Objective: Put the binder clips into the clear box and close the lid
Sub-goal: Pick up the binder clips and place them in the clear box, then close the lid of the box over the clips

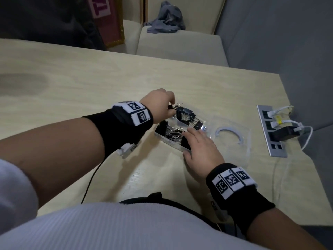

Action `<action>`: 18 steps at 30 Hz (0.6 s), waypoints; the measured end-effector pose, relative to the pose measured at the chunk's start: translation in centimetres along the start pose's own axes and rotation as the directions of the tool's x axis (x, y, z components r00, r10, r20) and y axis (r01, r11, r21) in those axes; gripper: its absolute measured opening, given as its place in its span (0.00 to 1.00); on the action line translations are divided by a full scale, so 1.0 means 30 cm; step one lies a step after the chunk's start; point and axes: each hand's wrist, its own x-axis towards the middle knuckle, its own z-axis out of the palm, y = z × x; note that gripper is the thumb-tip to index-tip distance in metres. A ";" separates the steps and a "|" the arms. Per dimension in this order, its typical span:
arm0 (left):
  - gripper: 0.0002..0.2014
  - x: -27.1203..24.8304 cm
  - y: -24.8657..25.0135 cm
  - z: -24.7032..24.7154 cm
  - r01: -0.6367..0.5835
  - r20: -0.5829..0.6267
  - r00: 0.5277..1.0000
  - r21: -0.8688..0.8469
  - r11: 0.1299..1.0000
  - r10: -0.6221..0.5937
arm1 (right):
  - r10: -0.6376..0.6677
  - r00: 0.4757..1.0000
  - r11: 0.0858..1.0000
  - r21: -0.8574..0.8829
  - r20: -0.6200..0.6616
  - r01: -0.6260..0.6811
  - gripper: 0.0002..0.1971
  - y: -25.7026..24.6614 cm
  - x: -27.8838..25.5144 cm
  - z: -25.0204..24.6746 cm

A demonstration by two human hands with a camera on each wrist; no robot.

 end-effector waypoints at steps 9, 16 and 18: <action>0.32 -0.016 -0.002 0.065 -0.119 0.150 0.983 0.094 0.988 0.104 | 0.088 0.981 0.946 0.324 -0.172 -0.028 0.19 0.029 -0.039 -0.013; 0.36 -0.124 -0.078 0.182 -0.200 0.299 0.949 0.327 0.924 0.100 | 0.788 0.589 0.615 0.293 -0.181 -0.732 0.31 0.235 -0.027 -0.059; 0.36 -0.128 -0.083 0.188 -0.188 0.298 0.951 0.331 0.925 0.086 | 0.882 0.469 0.462 0.305 -0.055 -0.833 0.36 0.281 -0.029 -0.053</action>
